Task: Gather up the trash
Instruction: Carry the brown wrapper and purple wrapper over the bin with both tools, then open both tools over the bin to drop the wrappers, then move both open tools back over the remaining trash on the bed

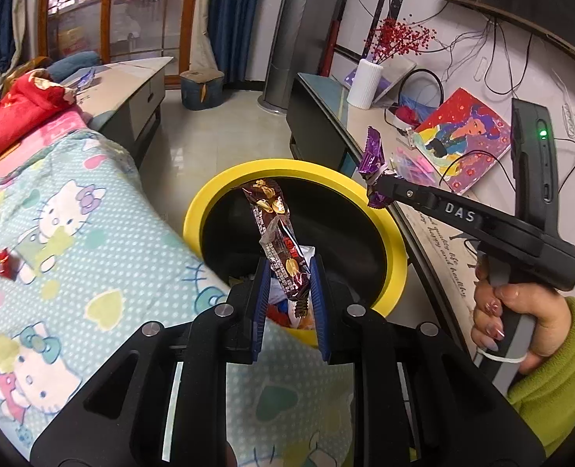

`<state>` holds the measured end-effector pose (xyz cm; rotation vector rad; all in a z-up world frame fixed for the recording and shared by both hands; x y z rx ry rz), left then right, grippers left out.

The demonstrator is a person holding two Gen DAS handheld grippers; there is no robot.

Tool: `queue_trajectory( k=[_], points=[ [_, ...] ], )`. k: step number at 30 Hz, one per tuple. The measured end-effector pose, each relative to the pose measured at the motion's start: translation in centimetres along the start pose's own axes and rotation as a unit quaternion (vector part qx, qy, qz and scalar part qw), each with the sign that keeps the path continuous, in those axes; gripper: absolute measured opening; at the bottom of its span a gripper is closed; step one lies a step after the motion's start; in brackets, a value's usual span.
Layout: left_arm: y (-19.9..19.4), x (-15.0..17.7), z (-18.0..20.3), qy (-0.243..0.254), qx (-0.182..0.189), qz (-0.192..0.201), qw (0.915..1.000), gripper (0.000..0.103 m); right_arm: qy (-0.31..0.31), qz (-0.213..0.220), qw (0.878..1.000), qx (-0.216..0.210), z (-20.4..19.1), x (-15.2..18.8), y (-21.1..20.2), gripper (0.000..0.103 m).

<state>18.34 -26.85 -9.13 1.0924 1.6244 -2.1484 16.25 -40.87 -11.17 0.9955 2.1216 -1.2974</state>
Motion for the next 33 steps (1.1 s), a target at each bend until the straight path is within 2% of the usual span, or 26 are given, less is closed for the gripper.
queue_trajectory(
  k=[2,4,6,8,13,15,19,20,33],
  points=[
    [0.8,-0.2,0.2,0.002,0.003,-0.001,1.0,0.015,0.004,-0.002,1.0,-0.002,0.0,0.0,0.1,0.015],
    [1.3,-0.4,0.1,0.003,-0.007,0.004,1.0,0.021,0.004,-0.005,1.0,-0.004,0.1,0.1,0.3,0.018],
    [1.6,-0.6,0.0,-0.004,-0.011,0.006,0.9999,0.045,0.005,-0.004,1.0,0.003,0.3,0.1,0.3,0.038],
    [1.6,-0.6,-0.3,-0.006,-0.01,0.009,0.9999,0.048,0.011,-0.001,1.0,0.004,0.6,0.1,0.2,0.039],
    [0.8,-0.6,-1.2,-0.026,-0.012,0.018,0.9994,0.07,0.011,0.003,1.0,0.012,0.7,0.0,0.1,0.039],
    [0.4,-0.7,-1.6,-0.031,-0.014,0.023,0.9992,0.077,0.008,0.004,1.0,0.016,0.5,0.0,0.1,0.044],
    [-0.8,-0.8,-2.2,-0.041,-0.017,0.038,0.9983,0.082,0.001,0.006,1.0,0.013,-0.1,0.1,0.0,0.045],
    [-1.1,-0.9,-2.4,-0.041,-0.019,0.042,0.9981,0.082,-0.001,0.007,1.0,0.013,-0.3,0.1,-0.1,0.048],
    [-5.2,-0.6,-5.4,-0.067,-0.054,0.089,0.9923,0.082,-0.031,0.012,0.999,-0.009,-3.9,0.0,-0.6,0.049]
  ],
)
Point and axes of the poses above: each gripper's, at about its wrist camera, not at the fingertips, and y roughly the way its jaws point, z to its right, x to its underside, the point moved 4 cm from there along y, roughly the way its jaws point, and after that the axes turned 7 degrees about -x, right-handed, at the moved point
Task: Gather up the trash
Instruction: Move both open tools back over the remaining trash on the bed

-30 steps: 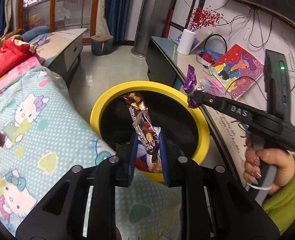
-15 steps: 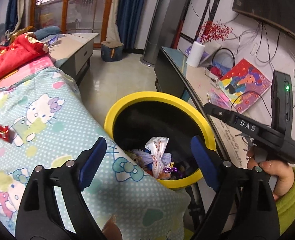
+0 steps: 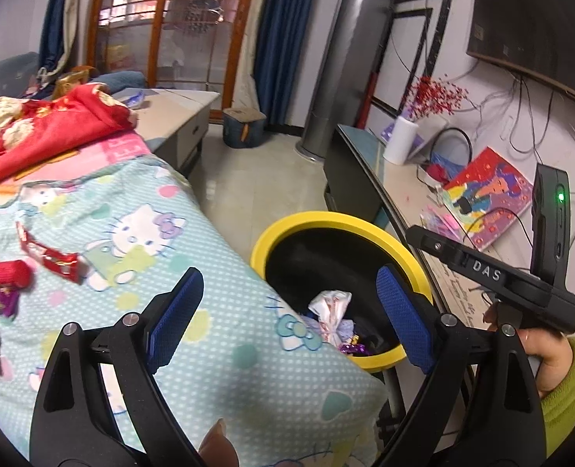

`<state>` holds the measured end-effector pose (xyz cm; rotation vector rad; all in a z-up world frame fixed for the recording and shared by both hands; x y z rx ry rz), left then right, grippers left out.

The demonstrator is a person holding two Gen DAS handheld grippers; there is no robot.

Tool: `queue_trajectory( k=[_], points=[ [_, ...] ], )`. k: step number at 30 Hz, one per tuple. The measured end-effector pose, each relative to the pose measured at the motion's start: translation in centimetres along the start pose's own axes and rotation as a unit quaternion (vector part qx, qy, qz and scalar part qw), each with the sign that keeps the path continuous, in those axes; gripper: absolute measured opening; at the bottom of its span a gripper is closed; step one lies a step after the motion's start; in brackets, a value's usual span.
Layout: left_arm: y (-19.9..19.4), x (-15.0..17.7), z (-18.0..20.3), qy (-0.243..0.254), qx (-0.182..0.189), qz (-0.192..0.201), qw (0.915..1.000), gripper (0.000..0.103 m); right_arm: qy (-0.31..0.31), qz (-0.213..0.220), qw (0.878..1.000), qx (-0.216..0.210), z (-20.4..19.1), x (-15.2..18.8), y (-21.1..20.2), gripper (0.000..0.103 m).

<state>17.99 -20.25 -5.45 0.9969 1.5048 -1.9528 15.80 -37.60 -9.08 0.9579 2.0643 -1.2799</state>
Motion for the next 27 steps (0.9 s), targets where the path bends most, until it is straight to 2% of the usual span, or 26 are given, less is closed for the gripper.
queue_trajectory(
  k=[15,27],
  points=[
    [-3.5,-0.5,-4.8,-0.034,-0.042,0.042,0.9976,0.082,-0.066,-0.013,0.997,-0.046,-7.3,0.8,0.5,0.05],
    [-6.2,-0.5,-10.3,-0.085,-0.083,0.065,0.9908,0.082,-0.116,-0.023,0.99,-0.076,-12.8,1.8,0.6,0.05]
  ],
)
Point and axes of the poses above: each gripper's, at about its wrist camera, not at the fingertips, and y roughly the way its jaws point, z to its right, x to its underside, the point moved 4 cm from there along y, roughly the way its jaws point, and after that the axes turned 7 degrees about -x, right-handed, at the moved point
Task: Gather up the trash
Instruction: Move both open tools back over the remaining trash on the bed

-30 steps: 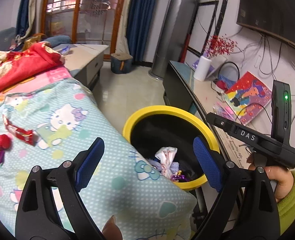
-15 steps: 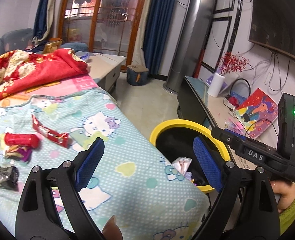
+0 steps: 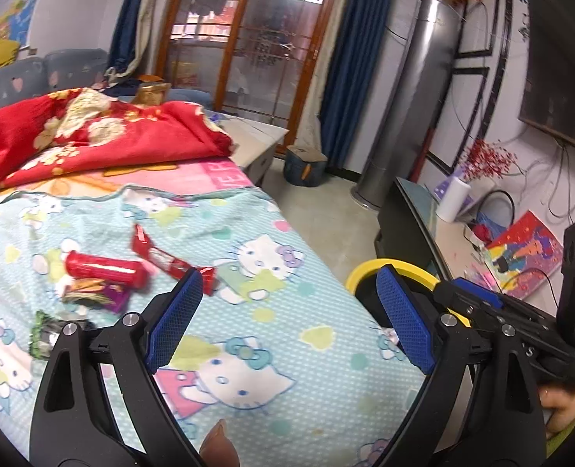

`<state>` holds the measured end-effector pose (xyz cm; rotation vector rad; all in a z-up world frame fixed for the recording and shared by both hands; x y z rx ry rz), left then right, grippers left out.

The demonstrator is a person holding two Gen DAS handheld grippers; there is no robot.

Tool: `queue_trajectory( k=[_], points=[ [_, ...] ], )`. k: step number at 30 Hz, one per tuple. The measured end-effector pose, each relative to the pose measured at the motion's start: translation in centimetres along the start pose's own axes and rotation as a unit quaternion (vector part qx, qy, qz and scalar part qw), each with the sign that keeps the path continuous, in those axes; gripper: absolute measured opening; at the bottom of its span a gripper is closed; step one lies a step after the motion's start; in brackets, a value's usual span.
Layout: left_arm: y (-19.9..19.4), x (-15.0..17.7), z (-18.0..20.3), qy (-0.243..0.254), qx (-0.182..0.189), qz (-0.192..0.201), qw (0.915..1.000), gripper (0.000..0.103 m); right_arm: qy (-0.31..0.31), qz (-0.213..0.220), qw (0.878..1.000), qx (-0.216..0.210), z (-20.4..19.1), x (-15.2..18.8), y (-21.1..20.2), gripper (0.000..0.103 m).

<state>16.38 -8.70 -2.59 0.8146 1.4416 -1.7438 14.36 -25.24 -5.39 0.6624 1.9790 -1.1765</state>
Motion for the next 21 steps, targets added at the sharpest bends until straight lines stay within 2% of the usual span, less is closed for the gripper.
queue_trajectory(
  k=[15,21],
  points=[
    [-1.7,-0.4,-7.6,-0.052,-0.058,0.008,0.997,0.082,-0.066,-0.021,0.997,-0.044,-7.3,-0.5,2.6,0.05],
    [-1.7,-0.4,-10.4,-0.078,-0.08,-0.003,0.9938,0.082,-0.101,-0.032,0.992,-0.066,-10.7,-0.5,4.0,0.05]
  ],
)
Point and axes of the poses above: each gripper's, at about its wrist camera, not at the fingertips, and y roughly the way its jaws point, z to its right, x to its underside, the point moved 4 cm from there along y, roughly the way its jaws point, and after that the axes turned 7 degrees about -x, right-handed, at the moved point
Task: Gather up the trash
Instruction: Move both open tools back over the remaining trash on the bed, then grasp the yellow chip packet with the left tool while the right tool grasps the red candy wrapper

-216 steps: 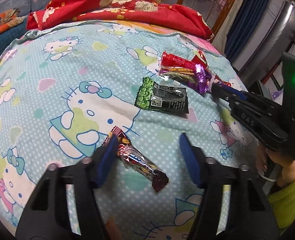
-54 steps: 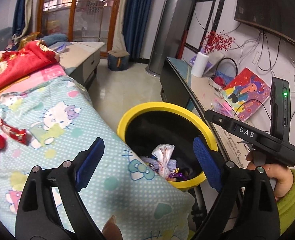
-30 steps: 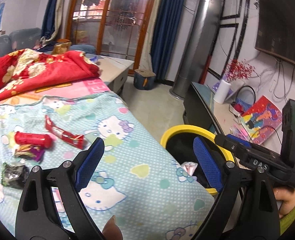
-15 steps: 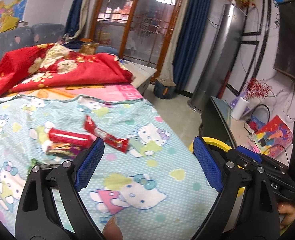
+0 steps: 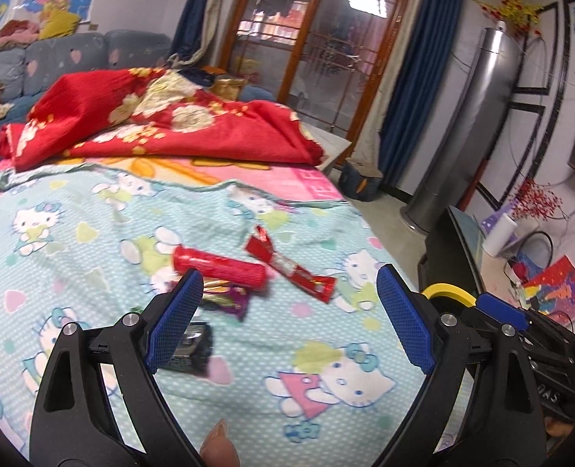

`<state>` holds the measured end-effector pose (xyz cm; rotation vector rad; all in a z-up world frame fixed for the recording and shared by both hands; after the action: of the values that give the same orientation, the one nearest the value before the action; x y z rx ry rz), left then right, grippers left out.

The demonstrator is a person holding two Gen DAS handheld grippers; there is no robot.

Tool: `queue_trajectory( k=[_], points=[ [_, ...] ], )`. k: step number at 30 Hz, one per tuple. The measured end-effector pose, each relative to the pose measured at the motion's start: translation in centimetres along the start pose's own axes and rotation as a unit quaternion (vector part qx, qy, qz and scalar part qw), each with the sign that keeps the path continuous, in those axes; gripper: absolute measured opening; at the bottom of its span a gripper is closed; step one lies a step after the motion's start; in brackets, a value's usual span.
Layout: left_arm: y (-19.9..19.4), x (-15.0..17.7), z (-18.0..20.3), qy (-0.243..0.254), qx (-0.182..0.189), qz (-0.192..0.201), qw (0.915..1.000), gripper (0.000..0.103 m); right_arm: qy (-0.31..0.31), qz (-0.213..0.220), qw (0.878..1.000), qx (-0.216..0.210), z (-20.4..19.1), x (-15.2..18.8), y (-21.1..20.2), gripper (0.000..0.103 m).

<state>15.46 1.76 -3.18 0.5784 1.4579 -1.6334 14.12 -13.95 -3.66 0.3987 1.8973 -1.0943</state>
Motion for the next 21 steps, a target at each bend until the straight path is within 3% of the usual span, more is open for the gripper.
queue_trajectory(
  k=[12,15,21],
  points=[
    [1.7,0.6,-6.7,-0.048,-0.038,-0.052,0.9968,0.08,-0.046,-0.026,0.998,-0.022,-3.7,-1.5,5.1,0.05],
    [2.4,0.8,-7.6,-0.066,-0.032,-0.069,0.9949,0.07,-0.05,-0.035,0.998,-0.021,-3.8,-1.7,6.5,0.05],
    [4.1,1.5,-7.8,-0.102,0.005,-0.109,0.9887,0.062,-0.058,-0.054,0.997,-0.008,-3.0,-1.7,9.2,0.05]
  ],
)
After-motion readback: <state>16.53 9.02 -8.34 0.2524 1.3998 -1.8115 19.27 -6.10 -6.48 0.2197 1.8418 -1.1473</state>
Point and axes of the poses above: each gripper's, at about its wrist camera, not at the fingertips, and y roughly the way its jaws point, z to its right, x to its underside, the point moved 4 cm from there along y, roughly the way its jaws point, and after that the axes turned 7 degrees about -x, right-handed, at the moved point
